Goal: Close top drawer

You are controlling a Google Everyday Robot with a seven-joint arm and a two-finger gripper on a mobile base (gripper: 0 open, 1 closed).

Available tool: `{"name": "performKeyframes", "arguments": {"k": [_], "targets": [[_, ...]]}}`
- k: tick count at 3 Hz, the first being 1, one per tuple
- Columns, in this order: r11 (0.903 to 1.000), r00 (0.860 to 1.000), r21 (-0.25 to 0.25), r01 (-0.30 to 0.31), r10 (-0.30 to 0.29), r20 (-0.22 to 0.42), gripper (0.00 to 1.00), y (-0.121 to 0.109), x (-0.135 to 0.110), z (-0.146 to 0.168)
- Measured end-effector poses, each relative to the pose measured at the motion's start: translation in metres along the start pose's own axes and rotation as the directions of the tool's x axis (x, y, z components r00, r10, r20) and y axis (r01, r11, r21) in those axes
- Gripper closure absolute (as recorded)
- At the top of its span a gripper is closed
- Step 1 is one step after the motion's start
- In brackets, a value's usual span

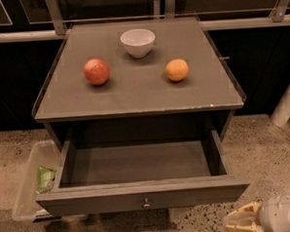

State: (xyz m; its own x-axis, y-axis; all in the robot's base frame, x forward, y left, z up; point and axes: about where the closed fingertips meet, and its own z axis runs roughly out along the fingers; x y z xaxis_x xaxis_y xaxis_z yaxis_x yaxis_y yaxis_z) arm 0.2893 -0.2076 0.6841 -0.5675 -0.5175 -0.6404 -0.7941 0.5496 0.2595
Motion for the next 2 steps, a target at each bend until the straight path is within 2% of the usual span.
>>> {"name": "performKeyframes", "arguments": {"k": [1,2], "targets": [[0.9993,0.998,-0.033,0.019,-0.017,0.06,1.0,-0.013,0.001,0.035],[0.9983,0.992,-0.037,0.045,-0.04,0.121,1.0,-0.034,-0.009,0.065]]}}
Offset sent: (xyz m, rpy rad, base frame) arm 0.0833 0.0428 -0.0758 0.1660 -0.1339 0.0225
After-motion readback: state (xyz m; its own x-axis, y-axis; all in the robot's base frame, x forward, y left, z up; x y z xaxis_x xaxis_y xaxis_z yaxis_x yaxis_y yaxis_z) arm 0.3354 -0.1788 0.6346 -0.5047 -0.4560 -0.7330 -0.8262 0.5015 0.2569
